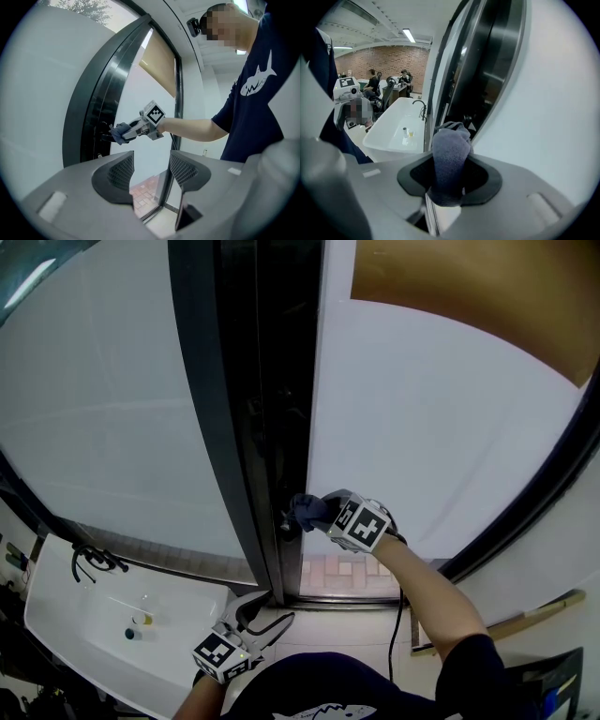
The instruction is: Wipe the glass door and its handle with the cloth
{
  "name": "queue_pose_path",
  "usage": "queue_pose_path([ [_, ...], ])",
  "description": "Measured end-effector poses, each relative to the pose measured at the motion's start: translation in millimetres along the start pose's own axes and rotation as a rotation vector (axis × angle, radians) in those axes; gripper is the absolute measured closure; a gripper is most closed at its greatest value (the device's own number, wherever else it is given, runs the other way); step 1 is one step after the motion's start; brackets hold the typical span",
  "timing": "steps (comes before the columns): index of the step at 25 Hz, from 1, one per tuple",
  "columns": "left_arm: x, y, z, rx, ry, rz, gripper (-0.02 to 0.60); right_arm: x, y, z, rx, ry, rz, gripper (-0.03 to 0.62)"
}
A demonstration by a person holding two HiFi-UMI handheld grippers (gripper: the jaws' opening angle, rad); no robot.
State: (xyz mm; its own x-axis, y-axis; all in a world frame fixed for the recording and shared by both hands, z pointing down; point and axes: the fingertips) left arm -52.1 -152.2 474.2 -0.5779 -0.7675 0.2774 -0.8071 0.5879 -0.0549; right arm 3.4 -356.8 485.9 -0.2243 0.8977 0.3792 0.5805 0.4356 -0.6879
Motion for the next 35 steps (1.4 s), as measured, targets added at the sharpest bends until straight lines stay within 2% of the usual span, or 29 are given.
queue_pose_path([
  [5,-1.3,1.4,-1.7,-0.013,0.000,0.015,0.344,-4.9,18.1,-27.3,0.066,0.004,-0.007,0.448],
  [8,-1.0,4.9,-1.2,-0.007,0.000,0.023,0.344,-17.0,35.5,-43.4,0.159,0.059,-0.071,0.448],
  [10,1.9,8.5,-4.2,-0.011,0.001,0.031,0.344,-26.9,46.8,-42.2,0.142,0.049,-0.101,0.450],
  [14,5.6,11.7,-5.6,0.000,0.009,0.051,0.344,-31.1,52.1,6.0,-0.092,-0.112,-0.021,0.450],
  [17,3.9,8.7,-4.7,-0.008,0.004,0.038,0.344,-24.8,34.1,40.0,-0.156,-0.109,0.012,0.450],
  [20,0.9,5.6,-3.3,-0.015,0.002,0.024,0.344,-15.0,1.4,55.5,-0.129,-0.073,0.031,0.449],
  [22,-1.2,5.6,-0.7,-0.009,0.000,0.026,0.344,-7.9,-20.4,50.5,-0.061,-0.048,0.042,0.450],
  [24,-1.0,7.5,-2.8,-0.003,0.006,0.030,0.344,-3.3,-31.6,43.2,-0.025,-0.072,0.066,0.450],
  [29,5.6,9.5,-12.6,0.002,0.020,0.035,0.344,-4.0,-26.0,28.9,-0.004,-0.149,0.158,0.450],
  [35,1.0,5.7,-10.3,0.002,0.023,0.019,0.344,-6.2,-5.1,1.5,0.042,-0.159,0.191,0.450],
])
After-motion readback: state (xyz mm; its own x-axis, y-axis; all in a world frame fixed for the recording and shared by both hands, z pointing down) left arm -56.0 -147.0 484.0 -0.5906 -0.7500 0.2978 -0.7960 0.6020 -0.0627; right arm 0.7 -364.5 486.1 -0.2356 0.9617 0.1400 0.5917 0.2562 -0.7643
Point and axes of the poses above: the fingertips, and each gripper's own axes: y backward along the fingers, x to its left, z out of its top, and after that the axes turned 8 degrees about y, right-handed
